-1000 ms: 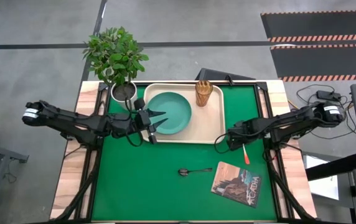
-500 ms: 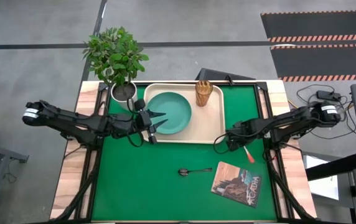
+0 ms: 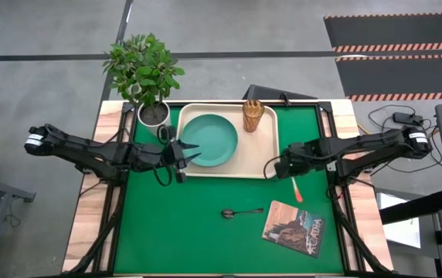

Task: Pick and place plate/cup/fork/spoon on tray
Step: Put the orange fork below the brown glass on the white tray

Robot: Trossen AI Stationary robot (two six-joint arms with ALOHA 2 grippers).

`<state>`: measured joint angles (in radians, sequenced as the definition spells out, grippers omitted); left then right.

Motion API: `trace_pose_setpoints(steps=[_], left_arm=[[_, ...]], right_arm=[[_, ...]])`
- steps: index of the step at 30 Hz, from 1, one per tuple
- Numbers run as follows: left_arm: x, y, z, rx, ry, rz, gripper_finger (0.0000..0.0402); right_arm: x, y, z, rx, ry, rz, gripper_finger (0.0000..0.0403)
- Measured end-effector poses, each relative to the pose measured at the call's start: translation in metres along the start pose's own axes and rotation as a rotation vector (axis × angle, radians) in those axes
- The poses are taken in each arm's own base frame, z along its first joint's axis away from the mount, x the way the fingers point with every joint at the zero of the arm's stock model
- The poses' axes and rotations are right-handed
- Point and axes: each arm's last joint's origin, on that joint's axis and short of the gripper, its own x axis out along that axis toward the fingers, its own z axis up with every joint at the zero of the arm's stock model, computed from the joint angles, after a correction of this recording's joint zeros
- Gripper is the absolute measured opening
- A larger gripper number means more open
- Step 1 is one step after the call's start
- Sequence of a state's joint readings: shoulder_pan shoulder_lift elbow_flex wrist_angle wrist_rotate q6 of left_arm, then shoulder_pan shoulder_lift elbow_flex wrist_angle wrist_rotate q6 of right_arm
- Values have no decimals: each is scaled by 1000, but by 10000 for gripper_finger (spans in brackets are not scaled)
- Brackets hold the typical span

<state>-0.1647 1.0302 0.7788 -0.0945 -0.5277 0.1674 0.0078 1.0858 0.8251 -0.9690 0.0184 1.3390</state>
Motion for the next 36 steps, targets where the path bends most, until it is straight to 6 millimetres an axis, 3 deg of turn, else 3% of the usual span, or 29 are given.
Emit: trace_pose_setpoints(steps=[8, 16, 25, 36], left_arm=[[-4, -4, -5, 45, 49, -33, 96], [-27, -4, 4, 19, -38, -80, 96], [-42, -7, -7, 21, -69, -124, 96], [-52, 1, -7, -59, -105, -117, 96]], right_arm=[[-21, 48, 24, 43, -32, 32, 13], [-21, 80, 77, 52, -31, 10, 13], [5, 76, 133, 120, 3, -69, 13], [48, 58, 150, 144, 82, -226, 13]])
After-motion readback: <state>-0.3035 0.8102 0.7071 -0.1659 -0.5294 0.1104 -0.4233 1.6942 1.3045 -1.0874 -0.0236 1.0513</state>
